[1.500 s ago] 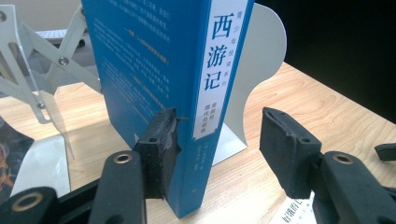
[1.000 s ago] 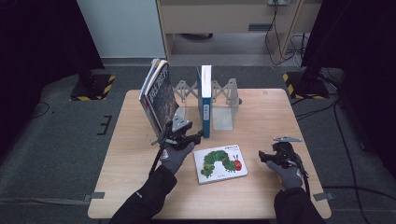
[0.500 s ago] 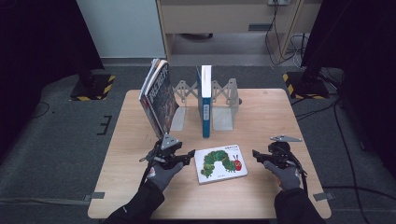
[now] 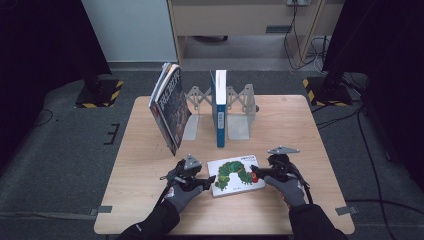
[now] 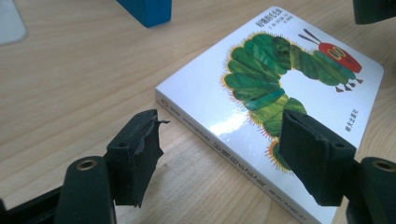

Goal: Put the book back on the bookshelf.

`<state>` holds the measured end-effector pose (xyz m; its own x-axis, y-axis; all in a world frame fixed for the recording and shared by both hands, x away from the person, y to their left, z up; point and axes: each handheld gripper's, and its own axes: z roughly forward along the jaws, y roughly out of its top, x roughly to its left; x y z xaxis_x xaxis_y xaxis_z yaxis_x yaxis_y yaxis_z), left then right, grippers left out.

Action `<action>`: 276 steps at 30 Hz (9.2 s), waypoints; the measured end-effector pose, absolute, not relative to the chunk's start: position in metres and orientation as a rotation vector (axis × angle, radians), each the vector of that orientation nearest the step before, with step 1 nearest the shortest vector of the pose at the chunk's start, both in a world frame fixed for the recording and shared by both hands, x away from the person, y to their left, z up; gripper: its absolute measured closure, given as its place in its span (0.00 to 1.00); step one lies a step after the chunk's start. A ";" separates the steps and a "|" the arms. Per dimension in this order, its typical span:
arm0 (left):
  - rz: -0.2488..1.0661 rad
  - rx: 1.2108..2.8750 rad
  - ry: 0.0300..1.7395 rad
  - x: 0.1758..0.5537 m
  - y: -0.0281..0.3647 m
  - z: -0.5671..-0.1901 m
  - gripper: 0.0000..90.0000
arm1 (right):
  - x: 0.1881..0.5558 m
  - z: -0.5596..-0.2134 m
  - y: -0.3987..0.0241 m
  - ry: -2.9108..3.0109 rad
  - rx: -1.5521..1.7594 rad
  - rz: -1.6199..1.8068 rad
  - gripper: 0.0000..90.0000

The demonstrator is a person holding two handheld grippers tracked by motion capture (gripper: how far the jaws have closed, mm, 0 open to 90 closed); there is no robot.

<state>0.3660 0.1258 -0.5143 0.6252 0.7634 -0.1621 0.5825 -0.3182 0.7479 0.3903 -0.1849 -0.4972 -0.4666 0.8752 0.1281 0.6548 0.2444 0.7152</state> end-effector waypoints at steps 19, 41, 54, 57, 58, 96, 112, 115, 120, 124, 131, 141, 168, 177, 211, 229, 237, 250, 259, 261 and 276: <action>0.216 2.029 1.098 0.374 0.122 -0.531 0.19 | 0.397 -0.522 -0.166 2.333 1.455 0.995 0.25; 0.227 2.041 1.038 0.369 0.116 -0.535 0.07 | 0.394 -0.526 -0.168 2.259 1.538 1.112 0.37; 0.205 2.049 1.026 0.365 0.113 -0.531 0.16 | 0.390 -0.518 -0.174 2.293 1.573 1.229 0.41; 0.201 2.050 1.020 0.365 0.112 -0.531 0.16 | 0.388 -0.515 -0.176 2.300 1.566 1.231 0.41; 0.198 2.049 1.019 0.365 0.112 -0.531 0.16 | 0.388 -0.514 -0.176 2.299 1.572 1.238 0.41; 0.179 2.053 0.990 0.360 0.102 -0.533 0.17 | 0.391 -0.516 -0.193 2.254 1.615 1.139 0.34; 0.165 2.045 1.018 0.364 0.108 -0.531 0.24 | 0.390 -0.520 -0.189 2.286 1.667 1.194 0.39; 0.150 2.042 1.011 0.364 0.108 -0.531 0.24 | 0.389 -0.515 -0.191 2.270 1.662 1.263 0.40; 0.139 2.037 1.009 0.364 0.108 -0.532 0.23 | 0.389 -0.512 -0.193 2.267 1.662 1.296 0.40; 0.126 2.028 1.015 0.364 0.109 -0.532 0.22 | 0.388 -0.509 -0.196 2.238 1.664 1.365 0.40; 0.109 2.012 1.023 0.365 0.110 -0.532 0.19 | 0.388 -0.502 -0.201 2.181 1.662 1.497 0.40; 0.097 2.000 1.026 0.365 0.111 -0.532 0.17 | 0.383 -0.501 -0.200 2.159 1.713 1.534 0.40; 0.073 1.988 1.024 0.367 0.114 -0.533 0.17 | 0.392 -0.509 -0.183 2.369 1.673 1.370 0.55; 0.076 1.974 1.035 0.369 0.118 -0.529 0.19 | 0.393 -0.498 -0.190 2.340 1.694 1.476 0.72; -0.052 1.905 1.055 0.372 0.116 -0.532 0.18 | 0.384 -0.469 -0.203 2.336 1.489 1.729 0.92; -0.105 1.880 1.008 0.375 0.110 -0.537 0.11 | 0.381 -0.463 -0.207 2.312 1.413 1.810 0.96; -0.154 1.843 0.957 0.378 0.100 -0.543 0.09 | 0.382 -0.464 -0.211 2.301 1.426 1.831 0.98; -0.130 1.848 0.978 0.379 0.101 -0.542 0.20 | 0.386 -0.477 -0.209 2.332 1.512 1.449 0.76; -0.149 1.831 0.983 0.381 0.102 -0.543 0.20 | 0.390 -0.489 -0.203 2.388 1.526 1.255 0.66; -0.155 1.829 0.988 0.382 0.102 -0.543 0.20 | 0.391 -0.491 -0.203 2.396 1.521 1.233 0.64; -0.158 1.812 0.987 0.382 0.101 -0.544 0.16 | 0.390 -0.499 -0.192 2.445 1.486 1.236 0.59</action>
